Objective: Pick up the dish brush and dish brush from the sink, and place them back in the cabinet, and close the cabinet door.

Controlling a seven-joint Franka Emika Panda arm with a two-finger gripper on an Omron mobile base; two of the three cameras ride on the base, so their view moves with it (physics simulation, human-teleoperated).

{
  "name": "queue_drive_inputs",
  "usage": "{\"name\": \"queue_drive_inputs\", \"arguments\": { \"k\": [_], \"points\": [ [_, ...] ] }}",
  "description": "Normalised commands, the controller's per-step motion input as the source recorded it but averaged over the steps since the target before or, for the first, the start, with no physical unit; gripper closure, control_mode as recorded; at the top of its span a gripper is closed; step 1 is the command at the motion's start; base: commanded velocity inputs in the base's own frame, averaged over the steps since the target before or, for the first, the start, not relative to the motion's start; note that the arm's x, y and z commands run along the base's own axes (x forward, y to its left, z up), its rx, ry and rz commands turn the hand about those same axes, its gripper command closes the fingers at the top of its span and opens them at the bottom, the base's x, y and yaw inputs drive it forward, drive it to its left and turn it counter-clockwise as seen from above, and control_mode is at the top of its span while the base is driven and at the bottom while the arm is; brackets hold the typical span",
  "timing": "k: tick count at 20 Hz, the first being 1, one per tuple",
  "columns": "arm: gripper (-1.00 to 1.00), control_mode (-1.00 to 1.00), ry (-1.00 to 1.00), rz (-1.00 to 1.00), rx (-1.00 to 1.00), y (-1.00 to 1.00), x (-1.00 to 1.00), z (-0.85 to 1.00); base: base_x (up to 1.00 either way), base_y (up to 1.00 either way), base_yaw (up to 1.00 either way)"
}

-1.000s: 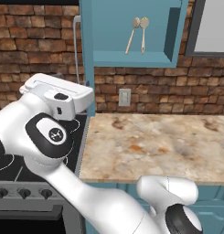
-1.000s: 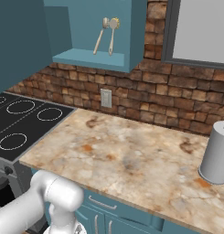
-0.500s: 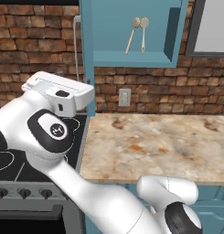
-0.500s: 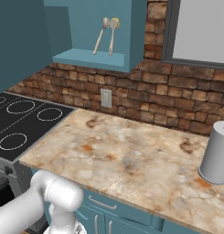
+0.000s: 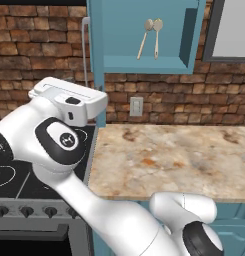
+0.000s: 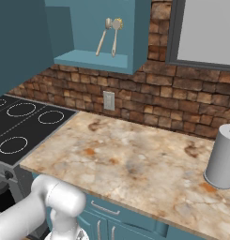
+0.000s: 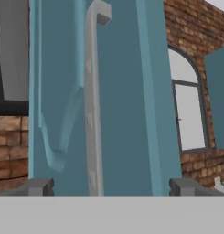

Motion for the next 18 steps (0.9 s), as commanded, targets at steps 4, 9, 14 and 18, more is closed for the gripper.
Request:
{"name": "queue_drive_inputs", "arguments": {
  "k": [4,9,14,18],
  "points": [
    [-1.00,-1.00,0.00,0.00,0.00,-0.04,0.06,-0.08,0.00,0.00,0.00],
    [-1.00,-1.00,0.00,0.00,0.00,-0.08,0.10,-0.04,0.00,0.00,0.00],
    [-1.00,-1.00,0.00,-0.03,0.00,-0.26,0.16,0.00,0.00,0.00,0.00],
    [-1.00,-1.00,0.00,-0.04,0.00,-0.30,0.21,0.00,0.00,0.00,0.00]
  ]
}}
